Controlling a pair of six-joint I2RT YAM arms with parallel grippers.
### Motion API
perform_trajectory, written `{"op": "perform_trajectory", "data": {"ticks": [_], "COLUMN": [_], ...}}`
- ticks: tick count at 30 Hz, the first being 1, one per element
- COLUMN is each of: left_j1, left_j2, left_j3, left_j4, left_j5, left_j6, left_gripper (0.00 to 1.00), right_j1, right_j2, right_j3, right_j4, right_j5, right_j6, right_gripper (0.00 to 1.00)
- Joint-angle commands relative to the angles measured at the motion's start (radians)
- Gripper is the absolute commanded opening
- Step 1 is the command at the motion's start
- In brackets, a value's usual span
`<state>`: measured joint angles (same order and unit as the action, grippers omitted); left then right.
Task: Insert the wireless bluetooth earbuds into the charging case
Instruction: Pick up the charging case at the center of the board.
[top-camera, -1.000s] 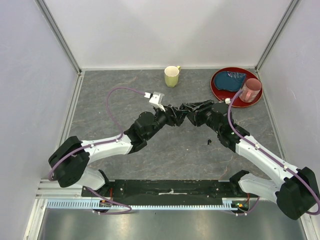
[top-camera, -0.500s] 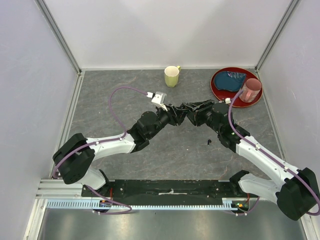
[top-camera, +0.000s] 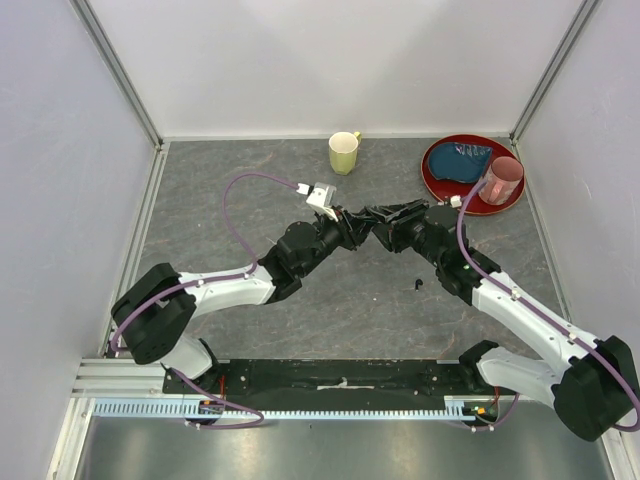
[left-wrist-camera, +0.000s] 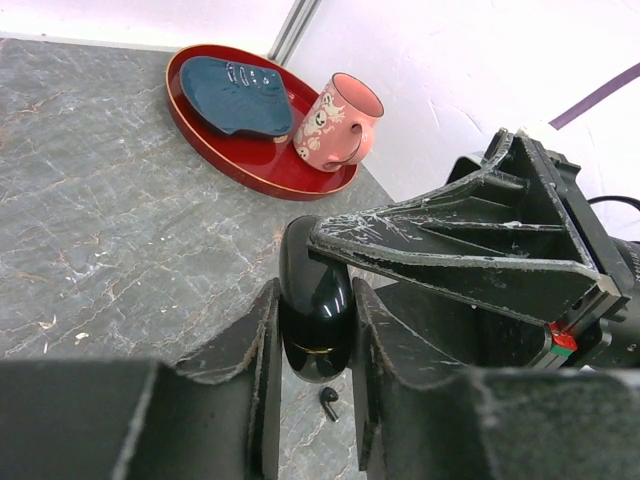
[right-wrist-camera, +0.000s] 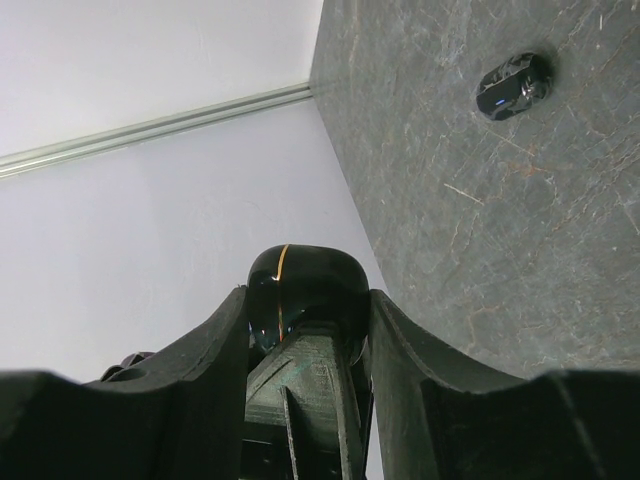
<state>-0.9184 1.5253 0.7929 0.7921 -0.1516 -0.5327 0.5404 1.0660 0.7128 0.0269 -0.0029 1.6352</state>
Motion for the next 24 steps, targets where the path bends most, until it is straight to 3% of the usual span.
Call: {"op": "perform_trajectory", "data": {"ticks": [1, 3, 5, 6, 7, 9, 12, 15, 17, 21, 24], "left_j1": [-0.005, -0.005, -0.005, -0.005, -0.004, -0.004, 0.004, 0.038, 0.109, 0.310, 0.398], "left_j2": [0.010, 0.009, 0.004, 0.003, -0.005, -0.017, -0.065, -0.145, -0.226, -0.350, -0.417], "left_j3": [0.037, 0.034, 0.028, 0.020, 0.017, 0.000, -0.047, -0.128, -0.173, -0.251, -0.210], "left_j4": [0.055, 0.059, 0.065, 0.068, 0.070, 0.070, 0.065, 0.082, 0.097, 0.114, -0.004], "left_j5": [-0.009, -0.008, -0.008, -0.008, -0.002, 0.006, 0.023, 0.064, 0.186, 0.665, 0.870], "left_j6": [0.017, 0.033, 0.042, 0.054, 0.062, 0.088, 0.131, 0.180, 0.186, 0.149, 0.174], "left_gripper": [0.21, 0.16, 0.11, 0.09, 0.03, 0.02, 0.02, 0.02, 0.02, 0.02, 0.02], "right_j1": [0.006, 0.006, 0.006, 0.006, 0.003, 0.000, -0.007, -0.025, -0.069, -0.149, -0.155], "right_j2": [-0.035, -0.041, -0.047, -0.051, -0.051, -0.060, -0.067, -0.072, -0.058, 0.061, 0.129], "right_j3": [0.002, 0.002, 0.002, 0.001, -0.001, -0.001, 0.037, 0.094, 0.134, 0.177, 0.175], "right_j4": [0.025, 0.022, 0.021, 0.025, 0.066, 0.093, 0.084, 0.028, 0.018, 0.025, 0.082], "right_j5": [-0.023, -0.023, -0.029, -0.040, -0.058, -0.085, -0.106, -0.152, -0.222, -0.605, -0.764], "right_j6": [-0.003, -0.014, -0.032, -0.052, -0.069, -0.127, -0.240, -0.314, -0.373, -0.402, -0.393], "right_gripper": [0.00, 0.04, 0.18, 0.36, 0.48, 0.70, 0.91, 0.97, 0.98, 0.97, 0.97]}}
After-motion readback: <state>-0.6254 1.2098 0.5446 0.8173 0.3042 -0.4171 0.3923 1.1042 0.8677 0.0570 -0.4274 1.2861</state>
